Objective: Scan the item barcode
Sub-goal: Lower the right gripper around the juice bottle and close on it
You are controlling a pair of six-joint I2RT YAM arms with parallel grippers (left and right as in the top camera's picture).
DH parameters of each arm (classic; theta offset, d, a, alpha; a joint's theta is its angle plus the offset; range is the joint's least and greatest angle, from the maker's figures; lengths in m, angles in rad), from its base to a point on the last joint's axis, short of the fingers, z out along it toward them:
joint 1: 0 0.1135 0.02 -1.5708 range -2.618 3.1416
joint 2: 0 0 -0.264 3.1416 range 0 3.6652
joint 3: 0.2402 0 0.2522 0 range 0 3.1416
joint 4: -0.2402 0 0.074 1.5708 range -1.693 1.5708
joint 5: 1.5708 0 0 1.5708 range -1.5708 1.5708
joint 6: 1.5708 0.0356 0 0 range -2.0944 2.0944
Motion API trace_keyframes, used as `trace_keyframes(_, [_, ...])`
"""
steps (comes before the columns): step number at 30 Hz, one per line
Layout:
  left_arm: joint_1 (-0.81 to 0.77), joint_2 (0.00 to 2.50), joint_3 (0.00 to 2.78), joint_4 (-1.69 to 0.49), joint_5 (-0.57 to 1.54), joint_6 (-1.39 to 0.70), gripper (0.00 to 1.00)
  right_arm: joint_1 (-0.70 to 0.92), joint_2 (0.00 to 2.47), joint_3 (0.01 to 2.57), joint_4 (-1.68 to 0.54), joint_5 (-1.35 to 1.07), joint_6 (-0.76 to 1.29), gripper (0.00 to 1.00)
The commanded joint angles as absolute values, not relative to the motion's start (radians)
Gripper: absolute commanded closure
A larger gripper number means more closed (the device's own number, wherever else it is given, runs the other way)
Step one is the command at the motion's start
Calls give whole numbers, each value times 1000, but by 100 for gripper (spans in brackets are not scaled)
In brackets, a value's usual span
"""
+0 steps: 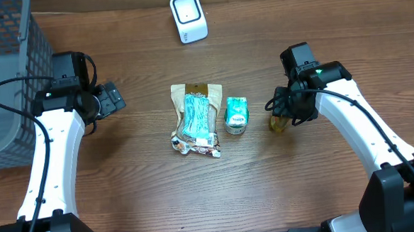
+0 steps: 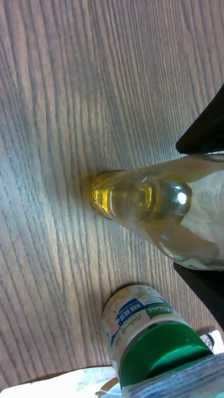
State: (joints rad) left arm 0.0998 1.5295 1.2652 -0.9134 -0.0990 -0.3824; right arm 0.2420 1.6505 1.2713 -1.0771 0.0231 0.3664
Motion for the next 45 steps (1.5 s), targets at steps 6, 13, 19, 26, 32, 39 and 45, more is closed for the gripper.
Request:
trace_keyframes(6, [97,1518,1274,-912,-107,-370,0,241,1650,1269,-1075,20,371,49])
trace_keyframes(13, [97,1518,1274,-912,-107,-370,0,241,1650,1269,-1075,20,371,48])
trace_keyframes(19, [97,1518,1274,-912,-107,-370,1,241,1650,1269,-1076,20,371,44])
trace_keyframes(26, [97,1518,1274,-912,-107,-370,0,241,1650,1269,-1076,20,371,44])
trace_keyframes(32, [97,1518,1274,-912,-107,-370,0,260,1650,1269,-1079,20,371,44])
trace_keyframes(39, [97,1518,1274,-912,-107,-370,0,276,1650,1269,-1074,32,371,44])
trace_keyframes(45, [97,1518,1274,-912,-107,-370,0,276,1650,1269,-1067,33,371,44])
